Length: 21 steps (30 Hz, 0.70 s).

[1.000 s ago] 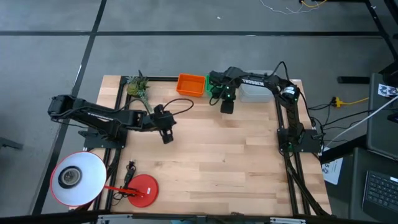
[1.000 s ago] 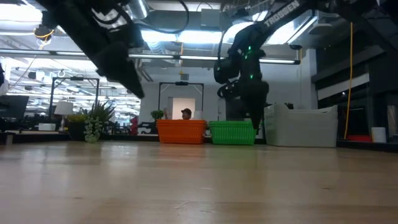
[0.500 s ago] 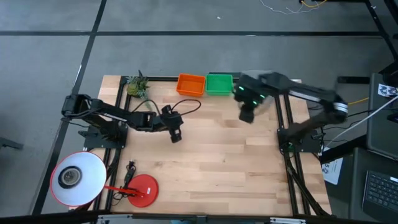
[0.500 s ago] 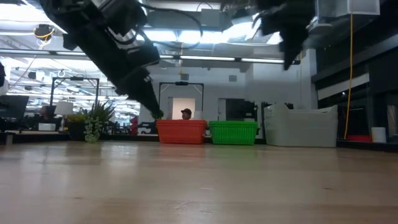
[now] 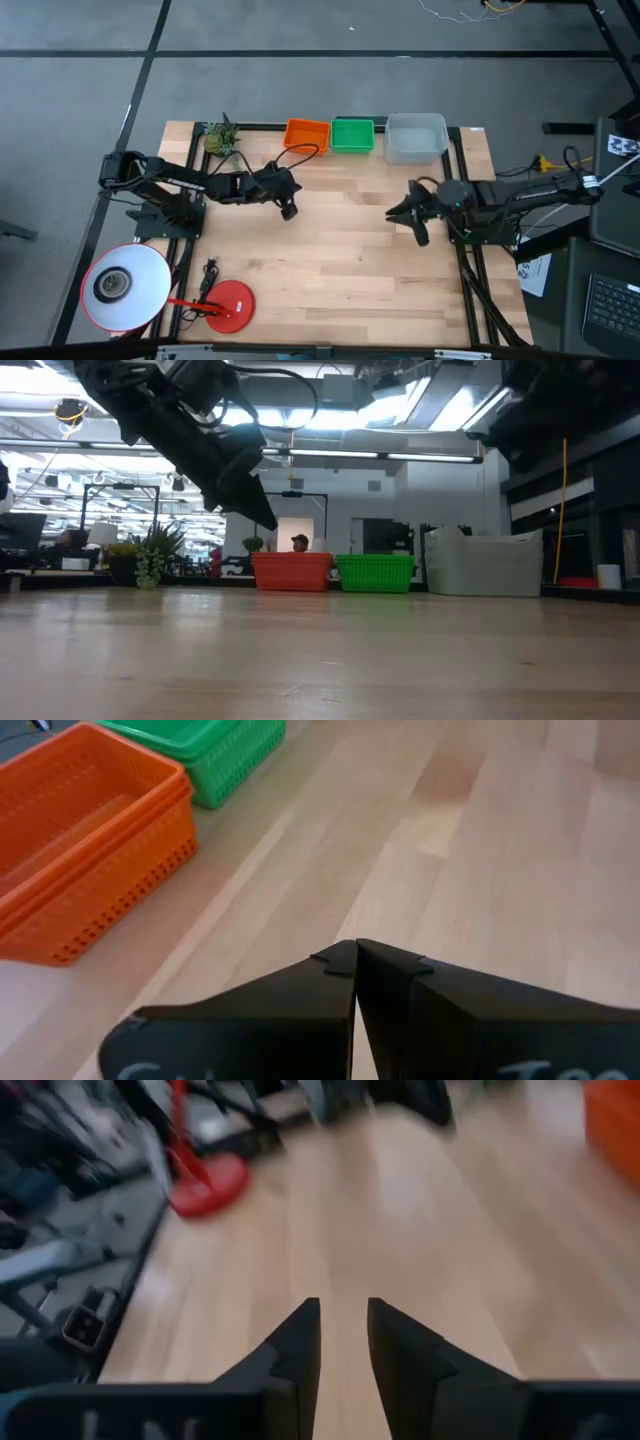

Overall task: Stack baskets by color
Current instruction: Adjust the stacked bins

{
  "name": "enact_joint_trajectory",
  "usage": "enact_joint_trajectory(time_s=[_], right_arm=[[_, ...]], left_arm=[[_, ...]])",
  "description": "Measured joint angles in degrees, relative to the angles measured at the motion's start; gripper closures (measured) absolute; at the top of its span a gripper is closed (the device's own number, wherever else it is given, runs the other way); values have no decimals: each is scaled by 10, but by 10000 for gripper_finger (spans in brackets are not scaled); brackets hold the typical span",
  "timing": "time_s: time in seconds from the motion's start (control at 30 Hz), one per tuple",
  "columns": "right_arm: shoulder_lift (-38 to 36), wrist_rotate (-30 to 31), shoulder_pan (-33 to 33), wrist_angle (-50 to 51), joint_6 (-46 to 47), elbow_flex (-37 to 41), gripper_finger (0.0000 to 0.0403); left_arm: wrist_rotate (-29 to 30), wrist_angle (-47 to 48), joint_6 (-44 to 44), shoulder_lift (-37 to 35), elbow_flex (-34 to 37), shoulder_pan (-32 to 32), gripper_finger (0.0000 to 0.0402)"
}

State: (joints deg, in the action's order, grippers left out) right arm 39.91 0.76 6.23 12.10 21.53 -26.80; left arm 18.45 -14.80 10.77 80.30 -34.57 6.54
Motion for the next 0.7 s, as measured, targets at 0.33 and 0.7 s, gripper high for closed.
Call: enact_joint_trajectory(time_s=[0.33,0.7], right_arm=[[-97,81,62,-169,-159,136,317],[-306,118,62,-72,-174,189,317]], left_arm=[[-1,-4,28,-1,0,-5,400],[1,-20,38,-1,0,-1,400]])
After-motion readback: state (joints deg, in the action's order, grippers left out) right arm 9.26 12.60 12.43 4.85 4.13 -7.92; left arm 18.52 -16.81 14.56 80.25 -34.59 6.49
